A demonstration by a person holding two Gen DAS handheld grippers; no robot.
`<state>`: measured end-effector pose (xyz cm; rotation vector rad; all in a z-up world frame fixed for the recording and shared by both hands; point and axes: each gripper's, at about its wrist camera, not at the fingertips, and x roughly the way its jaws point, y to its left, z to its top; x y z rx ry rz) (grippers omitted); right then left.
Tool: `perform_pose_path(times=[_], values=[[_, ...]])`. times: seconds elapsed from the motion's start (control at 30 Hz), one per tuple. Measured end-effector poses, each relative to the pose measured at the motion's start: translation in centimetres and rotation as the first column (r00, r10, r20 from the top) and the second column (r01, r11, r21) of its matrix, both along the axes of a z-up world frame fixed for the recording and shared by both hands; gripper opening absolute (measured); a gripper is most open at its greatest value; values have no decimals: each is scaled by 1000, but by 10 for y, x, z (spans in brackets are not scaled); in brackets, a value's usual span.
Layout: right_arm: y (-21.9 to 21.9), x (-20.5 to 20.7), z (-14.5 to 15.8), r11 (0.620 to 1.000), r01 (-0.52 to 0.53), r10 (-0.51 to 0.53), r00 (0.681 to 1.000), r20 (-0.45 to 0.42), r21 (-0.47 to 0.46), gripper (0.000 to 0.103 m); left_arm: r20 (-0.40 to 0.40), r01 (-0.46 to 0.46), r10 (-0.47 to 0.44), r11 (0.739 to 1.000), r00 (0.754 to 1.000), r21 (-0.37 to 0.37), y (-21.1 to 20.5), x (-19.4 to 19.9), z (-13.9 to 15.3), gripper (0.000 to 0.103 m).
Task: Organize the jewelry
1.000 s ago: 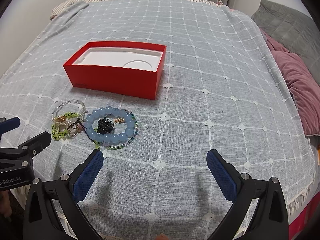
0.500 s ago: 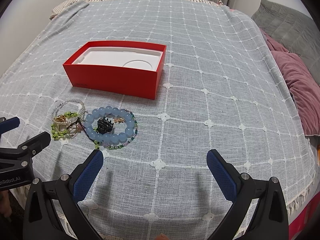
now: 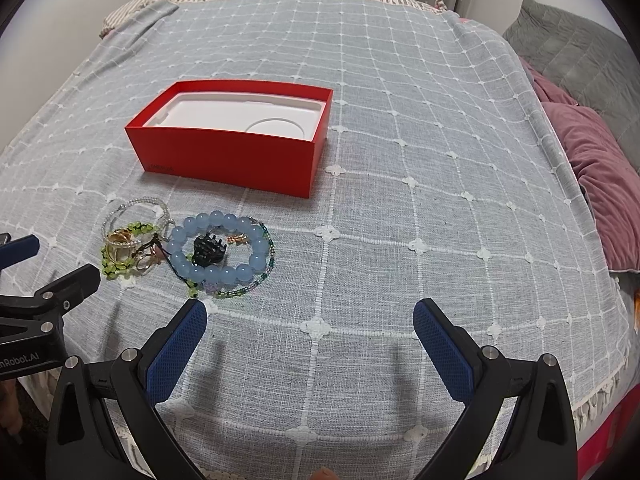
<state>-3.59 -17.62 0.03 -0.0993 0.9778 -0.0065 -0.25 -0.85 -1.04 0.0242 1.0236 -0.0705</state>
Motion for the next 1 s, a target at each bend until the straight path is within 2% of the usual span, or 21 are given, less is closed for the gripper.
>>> perform_pose_path(times=[0.3, 0.5, 0.63, 0.77, 0.93, 1.0], values=[[-2, -2, -6, 1000, -15, 15, 1000, -12, 1, 103, 39, 30, -30, 1000, 999, -1, 16, 1, -9, 103], [-9, -3, -7, 1000, -18, 18, 1000, -12, 3, 103, 71, 52, -50, 998, 996, -26, 22, 7, -3, 103], [-15, 0, -8, 999, -34, 35, 999, -21, 23, 103, 62, 85, -80, 993, 995, -86, 20, 17, -1, 101], [-17, 9, -8, 998, -53, 54, 998, -21, 37, 102, 30, 83, -80, 986, 996, -147, 20, 33, -4, 88], [-17, 21, -8, 994, -91, 93, 995, -31, 67, 87, -15, 62, -67, 976, 998, -209, 22, 50, -12, 78], [-17, 27, -8, 992, -98, 101, 994, -36, 79, 79, -33, 56, -64, 974, 997, -220, 21, 54, -15, 70]])
